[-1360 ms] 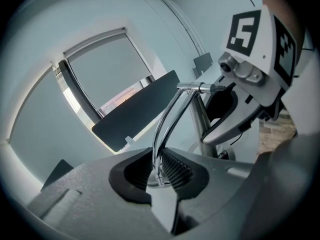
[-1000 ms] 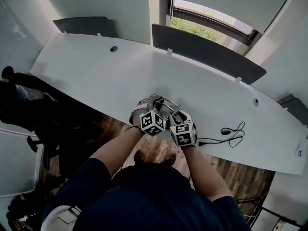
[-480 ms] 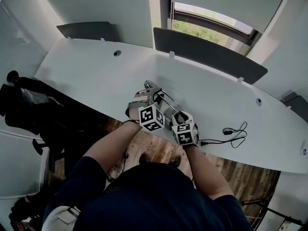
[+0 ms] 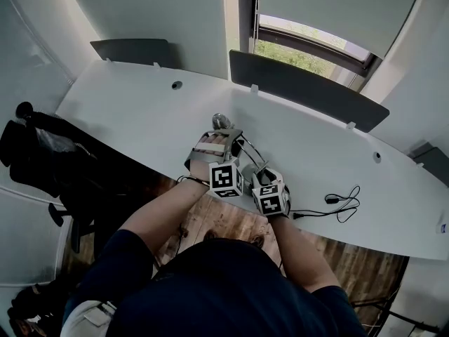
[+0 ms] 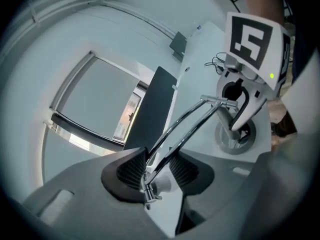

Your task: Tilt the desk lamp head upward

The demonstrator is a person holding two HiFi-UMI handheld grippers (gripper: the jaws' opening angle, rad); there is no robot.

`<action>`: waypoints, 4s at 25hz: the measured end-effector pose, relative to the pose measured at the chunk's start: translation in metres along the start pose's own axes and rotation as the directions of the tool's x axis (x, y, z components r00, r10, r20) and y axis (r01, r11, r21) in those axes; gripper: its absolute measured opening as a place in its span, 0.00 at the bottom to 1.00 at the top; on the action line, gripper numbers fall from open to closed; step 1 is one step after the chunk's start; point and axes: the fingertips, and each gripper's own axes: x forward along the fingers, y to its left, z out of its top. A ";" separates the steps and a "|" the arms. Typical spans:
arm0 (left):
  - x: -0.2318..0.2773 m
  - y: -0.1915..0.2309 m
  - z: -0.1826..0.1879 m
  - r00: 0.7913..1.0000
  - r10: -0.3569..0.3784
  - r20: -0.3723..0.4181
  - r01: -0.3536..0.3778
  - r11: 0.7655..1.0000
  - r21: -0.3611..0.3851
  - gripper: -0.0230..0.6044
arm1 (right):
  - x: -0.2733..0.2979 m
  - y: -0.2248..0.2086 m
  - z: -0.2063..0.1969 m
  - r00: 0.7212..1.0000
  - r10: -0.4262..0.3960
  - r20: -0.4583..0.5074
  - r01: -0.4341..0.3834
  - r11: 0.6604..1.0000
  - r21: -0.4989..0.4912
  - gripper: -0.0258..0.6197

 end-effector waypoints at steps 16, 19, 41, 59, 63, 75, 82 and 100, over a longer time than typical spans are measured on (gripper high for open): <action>-0.028 0.015 0.035 0.997 0.073 0.032 -0.079 0.964 0.253 0.31 | 0.001 0.002 -0.004 1.000 -0.017 -0.014 0.017 0.999 -0.028 0.27; -0.029 0.009 0.037 0.999 0.029 0.024 -0.035 0.961 0.275 0.31 | 0.002 0.002 -0.004 1.000 -0.020 -0.020 0.019 0.999 -0.025 0.26; -0.033 0.008 0.037 0.999 0.012 0.037 -0.023 0.944 0.330 0.33 | 0.005 0.006 -0.005 0.999 -0.012 -0.032 0.009 0.997 -0.080 0.28; -0.119 0.045 0.033 0.975 0.139 0.176 -0.136 0.990 -0.030 0.33 | -0.105 0.027 0.044 0.979 -0.028 0.201 0.034 0.999 -0.030 0.31; -0.143 0.054 0.043 0.954 0.139 0.267 -0.071 0.966 -0.249 0.33 | -0.139 0.044 0.070 0.964 0.011 0.267 -0.012 1.000 0.000 0.30; -0.186 0.025 0.060 0.855 0.078 0.513 0.354 0.635 -0.687 0.09 | -0.218 0.075 0.123 0.844 0.087 0.529 -0.120 0.992 0.027 0.12; -0.192 0.001 0.046 0.844 0.069 0.532 0.408 0.560 -0.721 0.05 | -0.215 0.086 0.119 0.813 0.119 0.571 -0.141 0.990 -0.005 0.07; -0.202 -0.028 0.051 0.818 0.023 0.574 0.473 0.541 -0.696 0.05 | -0.206 0.099 0.110 0.830 0.158 0.534 -0.185 0.983 -0.004 0.05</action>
